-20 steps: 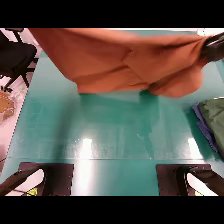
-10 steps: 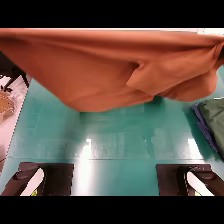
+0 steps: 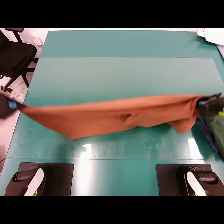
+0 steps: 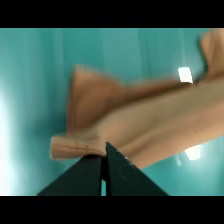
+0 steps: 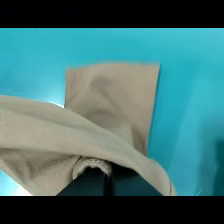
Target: Fold the shirts.
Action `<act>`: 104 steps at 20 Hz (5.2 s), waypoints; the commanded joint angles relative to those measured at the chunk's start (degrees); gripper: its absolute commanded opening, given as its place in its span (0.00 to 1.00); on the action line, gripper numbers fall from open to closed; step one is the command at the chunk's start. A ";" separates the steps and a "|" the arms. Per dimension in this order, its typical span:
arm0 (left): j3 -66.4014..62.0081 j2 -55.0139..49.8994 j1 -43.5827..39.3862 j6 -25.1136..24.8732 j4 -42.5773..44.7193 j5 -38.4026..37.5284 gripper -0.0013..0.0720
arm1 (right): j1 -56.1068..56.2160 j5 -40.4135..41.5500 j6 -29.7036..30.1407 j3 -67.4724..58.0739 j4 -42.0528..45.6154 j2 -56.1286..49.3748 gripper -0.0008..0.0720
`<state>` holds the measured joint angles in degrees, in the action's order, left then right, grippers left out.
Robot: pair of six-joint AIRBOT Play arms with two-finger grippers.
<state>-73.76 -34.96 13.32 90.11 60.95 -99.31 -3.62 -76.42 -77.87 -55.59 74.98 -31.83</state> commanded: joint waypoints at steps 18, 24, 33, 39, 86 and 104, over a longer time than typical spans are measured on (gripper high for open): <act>25.07 8.11 0.00 1.95 -15.74 11.17 0.04 | -0.02 -1.40 -5.55 11.74 -1.99 1.86 0.04; 5.35 8.13 0.00 -14.88 -15.34 23.06 0.04 | -0.02 7.74 -3.69 -4.44 -1.88 2.71 0.04; -22.58 8.13 0.00 -27.63 -10.97 35.12 0.04 | -0.04 22.91 1.84 -15.63 0.09 19.47 0.04; -23.17 7.69 0.00 -27.63 -10.36 31.12 0.04 | -0.02 19.08 2.08 -21.79 -0.50 14.95 0.04; 27.30 -27.52 -7.58 -57.83 -45.66 70.34 0.78 | -5.53 35.04 14.29 -30.49 -14.95 -57.57 0.94; 36.22 -16.44 -6.25 0.46 1.25 23.78 0.78 | -21.35 16.94 13.20 -15.13 -15.45 -38.16 0.93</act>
<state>-38.79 -57.10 7.09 81.69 54.11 -76.40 -24.71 -60.14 -64.62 -74.96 59.57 -72.14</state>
